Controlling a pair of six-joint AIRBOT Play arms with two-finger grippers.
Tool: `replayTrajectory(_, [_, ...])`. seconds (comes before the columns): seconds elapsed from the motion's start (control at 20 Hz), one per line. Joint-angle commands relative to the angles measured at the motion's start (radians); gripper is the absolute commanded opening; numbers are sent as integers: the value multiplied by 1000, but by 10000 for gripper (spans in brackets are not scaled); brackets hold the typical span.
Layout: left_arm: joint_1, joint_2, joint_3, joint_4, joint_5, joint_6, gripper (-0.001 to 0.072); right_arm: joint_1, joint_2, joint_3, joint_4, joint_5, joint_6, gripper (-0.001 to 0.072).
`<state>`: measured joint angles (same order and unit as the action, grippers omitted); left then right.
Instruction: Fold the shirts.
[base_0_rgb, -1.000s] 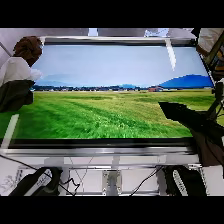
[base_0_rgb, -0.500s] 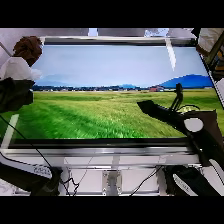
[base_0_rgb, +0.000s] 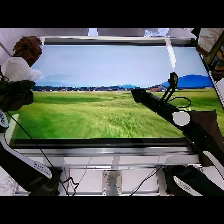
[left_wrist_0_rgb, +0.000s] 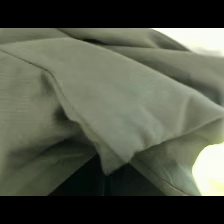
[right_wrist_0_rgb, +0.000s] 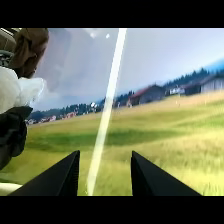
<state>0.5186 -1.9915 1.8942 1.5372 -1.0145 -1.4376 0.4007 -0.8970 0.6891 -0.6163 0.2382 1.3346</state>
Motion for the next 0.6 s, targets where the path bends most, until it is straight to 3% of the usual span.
replayTrajectory(0.0, [-43, -7, 88, -430, -188, 151, 12, 4, -3, 74, -151, -69, 0, 366])
replayTrajectory(0.1, [-117, 15, 138, -728, -299, 268, 11, -23, -3, 117, -230, -77, 1, 365])
replayTrajectory(0.2, [-237, 56, 145, -906, -328, 298, 10, -75, -3, 159, -287, -59, 1, 365])
replayTrajectory(0.4, [-569, 112, 145, -1027, -328, 316, 10, -211, -2, 238, -377, 31, 1, 366])
replayTrajectory(0.55, [-788, 154, 145, -1146, -228, 418, 10, -311, 8, 279, -396, 159, 0, 366])
